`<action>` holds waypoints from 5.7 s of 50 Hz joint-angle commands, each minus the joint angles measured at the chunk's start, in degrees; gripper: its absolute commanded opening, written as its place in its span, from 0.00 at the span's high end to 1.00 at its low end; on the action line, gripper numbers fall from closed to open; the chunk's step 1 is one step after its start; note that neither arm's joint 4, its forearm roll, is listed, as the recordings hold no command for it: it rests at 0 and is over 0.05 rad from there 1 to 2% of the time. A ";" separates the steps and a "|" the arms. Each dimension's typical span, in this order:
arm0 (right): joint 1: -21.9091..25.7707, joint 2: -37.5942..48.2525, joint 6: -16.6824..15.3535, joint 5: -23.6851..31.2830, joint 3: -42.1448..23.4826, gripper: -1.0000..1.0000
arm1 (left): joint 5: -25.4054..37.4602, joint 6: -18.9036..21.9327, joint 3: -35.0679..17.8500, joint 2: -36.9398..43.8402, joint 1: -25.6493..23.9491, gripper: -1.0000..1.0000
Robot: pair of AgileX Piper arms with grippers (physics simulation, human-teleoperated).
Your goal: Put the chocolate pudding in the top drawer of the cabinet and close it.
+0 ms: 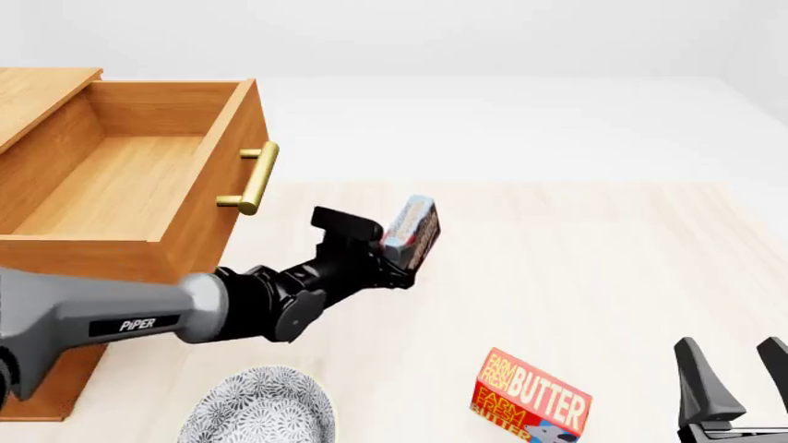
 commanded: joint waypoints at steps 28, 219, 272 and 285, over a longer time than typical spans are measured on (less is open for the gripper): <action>-0.01 0.01 -0.02 -0.01 0.00 0.00 | 0.55 3.06 8.05 -15.82 -1.34 1.00; 0.02 -0.45 0.01 0.37 0.08 0.00 | 39.24 19.79 -1.12 -47.45 37.22 1.00; 0.04 -0.37 -0.02 0.39 -0.02 0.00 | 46.81 21.68 -9.27 -37.27 40.76 1.00; 0.03 -0.46 0.00 0.49 -0.03 0.00 | 45.27 20.66 -7.46 -36.57 40.88 1.00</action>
